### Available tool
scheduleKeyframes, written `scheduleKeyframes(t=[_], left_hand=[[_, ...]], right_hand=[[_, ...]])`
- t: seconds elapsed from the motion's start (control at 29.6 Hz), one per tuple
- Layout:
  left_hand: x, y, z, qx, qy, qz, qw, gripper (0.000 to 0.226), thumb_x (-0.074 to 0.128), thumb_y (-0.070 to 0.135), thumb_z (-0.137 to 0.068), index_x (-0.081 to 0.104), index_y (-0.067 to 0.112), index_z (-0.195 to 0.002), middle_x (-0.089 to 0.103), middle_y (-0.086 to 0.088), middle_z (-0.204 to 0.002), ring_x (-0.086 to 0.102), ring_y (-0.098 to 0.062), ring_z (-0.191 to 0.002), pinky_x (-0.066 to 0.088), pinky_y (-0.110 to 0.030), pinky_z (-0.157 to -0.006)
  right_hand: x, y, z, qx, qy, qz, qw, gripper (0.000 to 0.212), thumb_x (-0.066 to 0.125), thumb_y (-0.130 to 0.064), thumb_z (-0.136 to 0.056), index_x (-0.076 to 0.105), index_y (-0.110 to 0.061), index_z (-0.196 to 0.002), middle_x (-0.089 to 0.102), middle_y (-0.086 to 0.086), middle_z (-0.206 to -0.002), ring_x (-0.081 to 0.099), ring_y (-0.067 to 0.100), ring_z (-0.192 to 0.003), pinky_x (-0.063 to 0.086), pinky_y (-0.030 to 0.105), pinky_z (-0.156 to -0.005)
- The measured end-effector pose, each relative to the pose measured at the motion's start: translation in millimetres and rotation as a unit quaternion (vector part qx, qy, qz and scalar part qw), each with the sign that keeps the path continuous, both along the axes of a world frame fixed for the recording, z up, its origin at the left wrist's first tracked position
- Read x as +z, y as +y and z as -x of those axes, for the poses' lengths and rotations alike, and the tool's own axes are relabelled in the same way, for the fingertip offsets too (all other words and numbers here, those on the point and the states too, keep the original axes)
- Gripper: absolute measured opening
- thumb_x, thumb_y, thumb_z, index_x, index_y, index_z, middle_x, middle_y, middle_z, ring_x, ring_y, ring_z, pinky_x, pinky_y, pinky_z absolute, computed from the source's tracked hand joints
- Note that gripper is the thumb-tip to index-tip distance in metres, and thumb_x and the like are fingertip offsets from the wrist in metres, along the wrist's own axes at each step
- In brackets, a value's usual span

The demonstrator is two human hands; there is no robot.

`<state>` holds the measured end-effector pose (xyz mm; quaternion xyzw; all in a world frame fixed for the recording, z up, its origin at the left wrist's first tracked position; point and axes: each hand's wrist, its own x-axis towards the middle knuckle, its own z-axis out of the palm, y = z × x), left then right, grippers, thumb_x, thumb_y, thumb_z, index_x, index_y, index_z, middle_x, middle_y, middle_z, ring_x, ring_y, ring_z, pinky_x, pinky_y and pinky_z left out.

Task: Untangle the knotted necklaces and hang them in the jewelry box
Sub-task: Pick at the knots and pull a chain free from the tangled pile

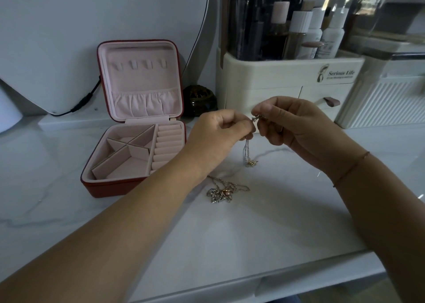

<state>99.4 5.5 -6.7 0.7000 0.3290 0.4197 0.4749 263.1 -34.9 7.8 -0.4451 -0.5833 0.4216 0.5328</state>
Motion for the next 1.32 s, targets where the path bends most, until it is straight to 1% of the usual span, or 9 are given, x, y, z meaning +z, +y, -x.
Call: scheduleKeyframes(t=[0.2,0.34,0.47,0.57,0.78,0.95,1.08,1.18,1.32], left_hand=[[1.2,0.2,1.1,0.016,-0.024,0.001,1.0,0.01,0.071,0.016,-0.082,0.075,0.012,-0.09,0.074,-0.004,-0.082,0.066,-0.005,-0.077,0.05,-0.013,-0.077],[0.5,0.9,1.3,0.021,-0.019,0.01,1.0,0.01,0.075,0.012,-0.078,0.074,0.013,-0.087,0.074,-0.008,-0.087,0.067,-0.011,-0.081,0.052,-0.014,-0.079],[2.8,1.2,3.5,0.009,-0.026,0.036,0.999,0.006,0.074,0.013,-0.078,0.07,0.014,-0.084,0.069,-0.002,-0.078,0.062,-0.003,-0.072,0.049,-0.013,-0.072],[2.5,4.4,3.6,-0.017,-0.033,0.092,0.995,0.005,0.067,0.019,-0.084,0.069,0.014,-0.082,0.066,0.0,-0.079,0.06,-0.007,-0.078,0.049,-0.023,-0.077],[8.3,7.6,4.5,-0.054,-0.147,0.199,0.967,0.025,0.051,0.014,-0.089,0.061,0.017,-0.067,0.066,0.0,-0.075,0.062,-0.012,-0.075,0.048,-0.03,-0.079],[13.4,12.0,11.7,-0.07,-0.232,0.233,0.942,0.023,0.046,0.012,-0.09,0.046,0.016,-0.068,0.057,-0.001,-0.059,0.059,-0.014,-0.06,0.05,-0.034,-0.081],[12.9,14.4,12.4,-0.046,-0.238,0.233,0.942,0.024,0.046,0.013,-0.09,0.043,0.016,-0.066,0.047,0.001,-0.049,0.044,-0.011,-0.047,0.052,-0.03,-0.064],[10.8,16.3,12.4,-0.015,-0.207,0.231,0.951,0.023,0.048,0.016,-0.09,0.044,0.018,-0.067,0.045,0.003,-0.049,0.036,-0.009,-0.044,0.043,-0.023,-0.05],[9.7,17.5,11.7,-0.002,-0.187,0.219,0.958,0.023,0.05,0.015,-0.088,0.043,0.018,-0.066,0.044,0.003,-0.05,0.033,-0.009,-0.043,0.033,-0.023,-0.047]], right_hand=[[-2.8,2.3,-3.7,-0.003,0.003,0.002,1.0,0.011,0.056,-0.004,-0.088,0.065,-0.003,-0.093,0.059,0.005,-0.067,0.046,0.014,-0.058,0.039,0.019,-0.053],[-3.2,1.8,-3.1,0.008,-0.01,0.0,1.0,0.019,0.065,-0.012,-0.075,0.065,-0.005,-0.092,0.058,0.004,-0.066,0.046,0.014,-0.058,0.039,0.02,-0.055],[-1.9,0.9,-4.6,0.01,-0.033,-0.005,0.999,0.024,0.067,-0.014,-0.073,0.067,-0.003,-0.094,0.056,0.004,-0.066,0.043,0.014,-0.059,0.038,0.02,-0.055],[-3.0,1.2,-3.5,0.003,-0.049,-0.002,0.999,0.022,0.067,-0.018,-0.072,0.067,-0.005,-0.089,0.05,0.009,-0.067,0.039,0.015,-0.059,0.036,0.021,-0.056],[-3.9,4.2,-8.8,-0.042,-0.009,0.011,0.999,0.01,0.059,-0.018,-0.087,0.061,-0.009,-0.082,0.056,0.002,-0.073,0.052,0.009,-0.065,0.044,0.02,-0.066],[-3.5,5.7,-14.7,-0.065,0.065,0.042,0.995,0.015,0.053,-0.016,-0.092,0.061,-0.011,-0.081,0.067,-0.002,-0.08,0.063,0.008,-0.074,0.049,0.018,-0.065],[-3.2,5.9,-17.6,-0.094,0.12,0.064,0.986,0.015,0.051,-0.014,-0.094,0.058,-0.012,-0.081,0.068,-0.004,-0.07,0.067,0.011,-0.074,0.053,0.024,-0.075],[-3.4,6.3,-17.9,-0.123,0.126,0.071,0.982,0.019,0.05,-0.013,-0.096,0.057,-0.013,-0.079,0.066,-0.005,-0.062,0.067,0.013,-0.077,0.052,0.03,-0.084],[-2.8,5.7,-15.8,-0.123,0.172,0.086,0.974,0.017,0.05,-0.01,-0.096,0.056,-0.011,-0.081,0.063,-0.001,-0.061,0.065,0.013,-0.061,0.059,0.027,-0.065]])
